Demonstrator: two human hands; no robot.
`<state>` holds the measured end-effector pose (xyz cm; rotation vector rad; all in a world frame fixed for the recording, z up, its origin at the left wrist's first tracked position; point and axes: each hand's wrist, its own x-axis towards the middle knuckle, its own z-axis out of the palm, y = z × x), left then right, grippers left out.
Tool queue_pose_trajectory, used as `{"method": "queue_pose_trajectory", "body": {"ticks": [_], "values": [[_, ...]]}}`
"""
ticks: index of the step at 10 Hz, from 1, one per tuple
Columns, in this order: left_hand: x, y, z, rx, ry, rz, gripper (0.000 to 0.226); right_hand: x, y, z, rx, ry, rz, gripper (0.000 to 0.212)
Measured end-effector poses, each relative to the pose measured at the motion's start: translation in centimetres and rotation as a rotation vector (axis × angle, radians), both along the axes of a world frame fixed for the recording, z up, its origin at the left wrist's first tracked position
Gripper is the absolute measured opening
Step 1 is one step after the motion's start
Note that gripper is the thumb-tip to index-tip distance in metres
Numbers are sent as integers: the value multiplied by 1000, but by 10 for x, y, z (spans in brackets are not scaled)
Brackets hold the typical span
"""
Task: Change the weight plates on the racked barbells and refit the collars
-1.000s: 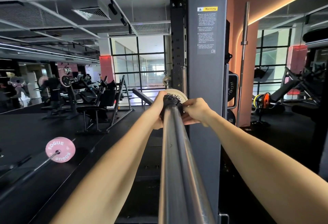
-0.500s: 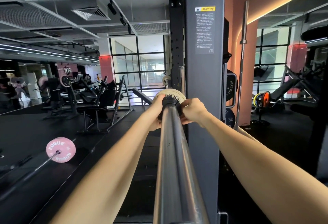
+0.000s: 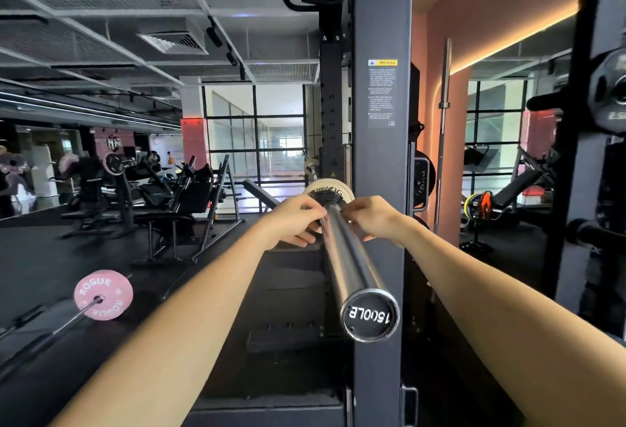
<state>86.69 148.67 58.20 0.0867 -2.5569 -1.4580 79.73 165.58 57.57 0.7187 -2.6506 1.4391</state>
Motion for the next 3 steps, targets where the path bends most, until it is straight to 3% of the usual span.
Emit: {"method": "queue_pose_trajectory", "body": {"ticks": [2,3], "values": [[34,8,10,13,59,53,39,41,17,15,49,33,-22,36],[53,10,32,113,158,174,65,63,35,44,-108,10,-79,65]]}}
